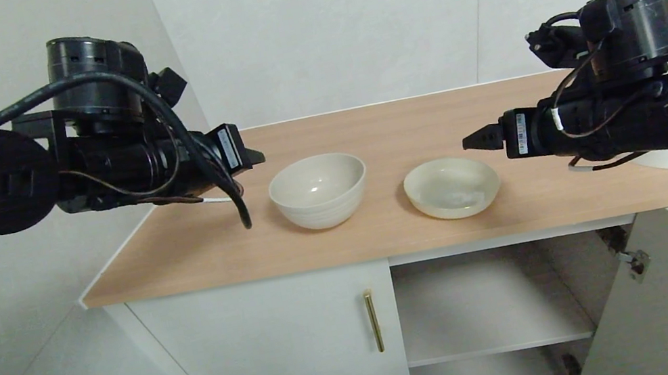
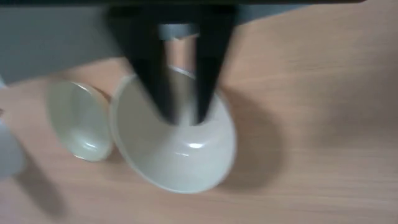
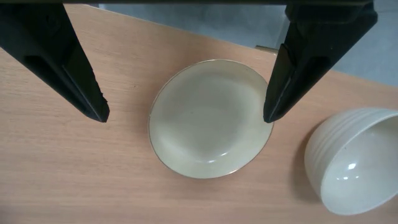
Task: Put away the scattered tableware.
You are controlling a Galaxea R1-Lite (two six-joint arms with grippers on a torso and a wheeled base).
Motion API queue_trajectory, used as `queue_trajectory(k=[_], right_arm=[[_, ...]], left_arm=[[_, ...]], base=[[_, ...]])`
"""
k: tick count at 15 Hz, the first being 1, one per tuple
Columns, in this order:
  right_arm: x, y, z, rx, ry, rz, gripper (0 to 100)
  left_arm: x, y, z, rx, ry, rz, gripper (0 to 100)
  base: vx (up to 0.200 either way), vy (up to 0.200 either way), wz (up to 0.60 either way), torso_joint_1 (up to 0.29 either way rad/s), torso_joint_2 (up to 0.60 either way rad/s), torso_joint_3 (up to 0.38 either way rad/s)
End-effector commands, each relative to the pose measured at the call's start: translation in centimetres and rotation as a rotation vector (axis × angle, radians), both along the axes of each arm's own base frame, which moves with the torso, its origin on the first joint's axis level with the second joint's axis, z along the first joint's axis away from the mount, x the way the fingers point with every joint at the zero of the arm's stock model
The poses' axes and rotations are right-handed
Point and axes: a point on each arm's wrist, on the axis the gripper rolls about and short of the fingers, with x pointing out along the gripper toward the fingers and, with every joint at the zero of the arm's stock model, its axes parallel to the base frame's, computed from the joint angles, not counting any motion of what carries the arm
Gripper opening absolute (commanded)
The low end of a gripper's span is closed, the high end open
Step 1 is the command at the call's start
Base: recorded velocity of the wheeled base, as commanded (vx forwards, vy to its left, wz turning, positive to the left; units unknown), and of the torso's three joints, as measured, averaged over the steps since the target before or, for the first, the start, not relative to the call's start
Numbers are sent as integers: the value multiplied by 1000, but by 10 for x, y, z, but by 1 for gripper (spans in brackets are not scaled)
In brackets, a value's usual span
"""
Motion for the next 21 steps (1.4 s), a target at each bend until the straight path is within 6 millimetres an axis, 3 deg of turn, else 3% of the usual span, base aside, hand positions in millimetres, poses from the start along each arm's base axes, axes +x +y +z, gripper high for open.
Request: queue_trajectory(k=[1,7,9,14,15,21], right_arm=[[0,0,-1,-2,1,-1,100],[4,1,-5,-16,6,-26,100],[9,4,-11,-27,23,-27,100],[9,4,-11,-25,22,-29,100],[9,4,-11,-26,22,-32,100],[11,4,-13,-32,24,-43,100]], left_arm=[[9,-3,-10,22,21,25,100],[30,-15,-35,84,63,90,100],[38,-25,-56,111,122,73,100],[40,-34,-63,119,136,54,100],[40,-34,-63,119,134,54,0],[39,-36,-62,127,128,67,0]], base=[[0,0,0,0,0,0],[0,0,0,0,0,0],[0,0,0,0,0,0],[0,0,0,0,0,0],[0,0,0,0,0,0],[0,0,0,0,0,0]])
